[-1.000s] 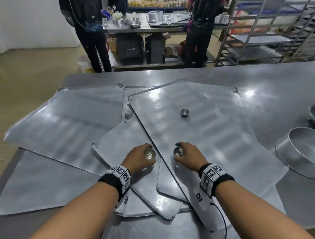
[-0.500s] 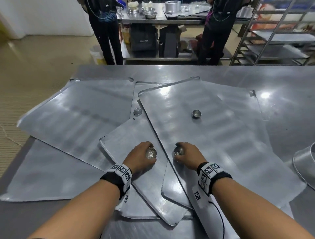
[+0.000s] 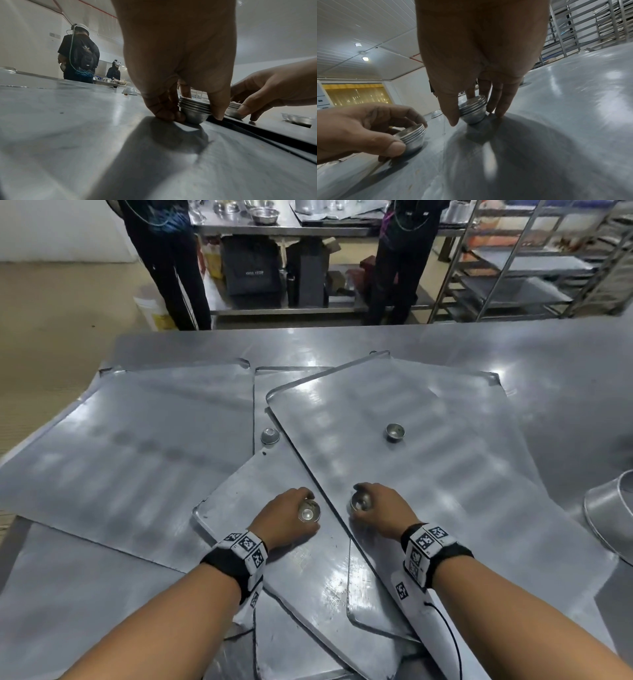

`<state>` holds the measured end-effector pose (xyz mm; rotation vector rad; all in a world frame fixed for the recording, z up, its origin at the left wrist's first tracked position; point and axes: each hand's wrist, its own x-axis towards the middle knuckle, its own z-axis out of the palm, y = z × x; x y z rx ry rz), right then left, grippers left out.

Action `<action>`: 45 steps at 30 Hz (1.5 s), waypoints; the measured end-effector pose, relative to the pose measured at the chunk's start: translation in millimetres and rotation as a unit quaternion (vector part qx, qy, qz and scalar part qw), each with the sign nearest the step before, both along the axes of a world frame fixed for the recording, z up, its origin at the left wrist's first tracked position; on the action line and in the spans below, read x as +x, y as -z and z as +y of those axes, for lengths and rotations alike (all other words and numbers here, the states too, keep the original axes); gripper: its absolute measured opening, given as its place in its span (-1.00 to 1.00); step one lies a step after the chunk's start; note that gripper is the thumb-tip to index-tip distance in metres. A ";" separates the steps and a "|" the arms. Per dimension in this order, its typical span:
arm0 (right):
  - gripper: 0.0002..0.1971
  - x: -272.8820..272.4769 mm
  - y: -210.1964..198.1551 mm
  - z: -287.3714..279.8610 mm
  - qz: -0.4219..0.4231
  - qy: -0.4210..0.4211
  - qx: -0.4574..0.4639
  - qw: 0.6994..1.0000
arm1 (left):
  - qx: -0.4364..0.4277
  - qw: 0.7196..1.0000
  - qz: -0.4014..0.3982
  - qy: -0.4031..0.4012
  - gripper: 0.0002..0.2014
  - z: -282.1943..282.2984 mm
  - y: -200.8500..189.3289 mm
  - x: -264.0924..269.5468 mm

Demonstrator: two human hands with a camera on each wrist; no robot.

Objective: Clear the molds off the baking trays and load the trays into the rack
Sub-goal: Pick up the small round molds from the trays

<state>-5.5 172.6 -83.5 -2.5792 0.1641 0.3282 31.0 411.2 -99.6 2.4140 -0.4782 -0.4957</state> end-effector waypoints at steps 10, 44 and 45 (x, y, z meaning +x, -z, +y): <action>-0.38 31.2 -8.6 -23.7 -0.039 0.039 0.024 0.998 | -0.013 1.000 -0.008 -0.020 -0.44 17.0 -18.6 45.8; -0.44 150.9 13.4 -91.3 -0.064 0.065 -0.036 0.995 | 0.104 0.981 -0.129 -0.098 -0.70 15.3 3.1 164.6; -0.44 148.5 12.8 -85.6 -0.064 0.058 -0.031 0.996 | 0.098 0.980 -0.136 -0.104 -0.71 15.6 0.8 161.6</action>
